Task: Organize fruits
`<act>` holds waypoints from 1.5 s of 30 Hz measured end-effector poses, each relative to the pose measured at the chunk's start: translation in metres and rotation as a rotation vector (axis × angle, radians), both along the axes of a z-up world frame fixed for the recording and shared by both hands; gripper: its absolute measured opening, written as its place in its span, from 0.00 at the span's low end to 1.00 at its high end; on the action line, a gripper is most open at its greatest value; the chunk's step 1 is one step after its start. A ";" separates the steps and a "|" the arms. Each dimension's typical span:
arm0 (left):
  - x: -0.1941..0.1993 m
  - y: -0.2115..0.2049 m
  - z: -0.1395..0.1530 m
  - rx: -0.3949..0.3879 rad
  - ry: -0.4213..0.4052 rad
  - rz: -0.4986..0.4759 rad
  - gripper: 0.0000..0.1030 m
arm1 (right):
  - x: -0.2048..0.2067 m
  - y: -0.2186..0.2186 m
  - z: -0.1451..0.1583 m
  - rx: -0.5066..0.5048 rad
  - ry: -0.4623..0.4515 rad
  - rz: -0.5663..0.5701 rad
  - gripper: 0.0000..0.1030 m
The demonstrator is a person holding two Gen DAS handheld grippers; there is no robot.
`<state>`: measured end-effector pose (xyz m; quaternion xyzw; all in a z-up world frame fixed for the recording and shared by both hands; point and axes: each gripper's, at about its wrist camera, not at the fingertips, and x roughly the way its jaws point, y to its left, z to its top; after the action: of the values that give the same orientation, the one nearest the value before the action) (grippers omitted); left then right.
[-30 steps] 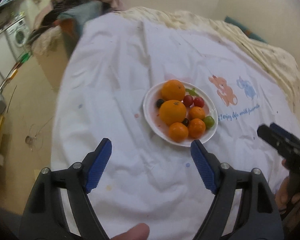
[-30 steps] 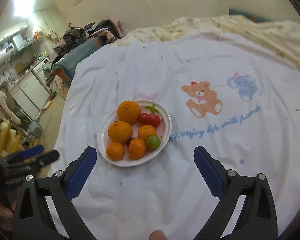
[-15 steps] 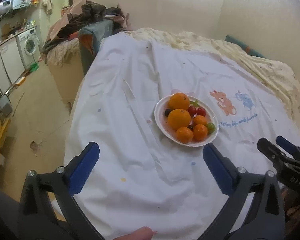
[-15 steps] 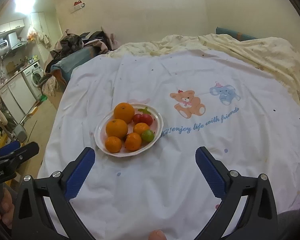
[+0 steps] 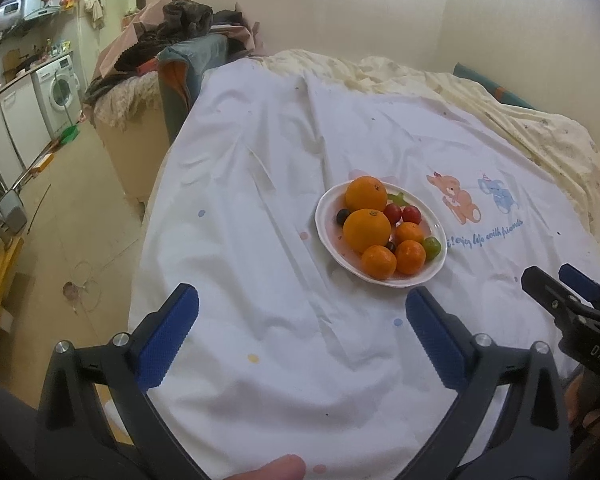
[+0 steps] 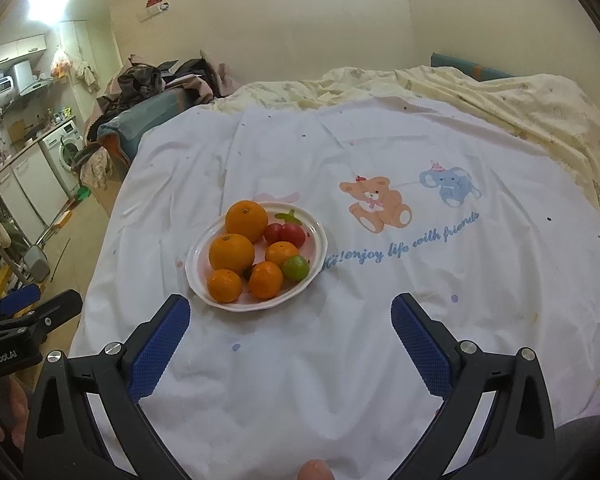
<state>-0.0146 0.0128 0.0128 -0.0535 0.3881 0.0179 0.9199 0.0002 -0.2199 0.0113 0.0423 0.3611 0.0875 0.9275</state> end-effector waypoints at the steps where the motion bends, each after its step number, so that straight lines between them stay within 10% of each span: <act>1: 0.000 -0.001 0.000 0.001 -0.001 -0.001 0.99 | 0.000 0.000 0.000 0.003 0.002 0.000 1.00; 45: -0.001 -0.003 0.004 0.009 -0.018 -0.006 0.99 | 0.001 0.000 0.002 0.006 -0.003 0.000 1.00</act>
<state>-0.0155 0.0096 0.0165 -0.0483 0.3800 0.0164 0.9236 0.0013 -0.2198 0.0133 0.0449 0.3594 0.0884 0.9279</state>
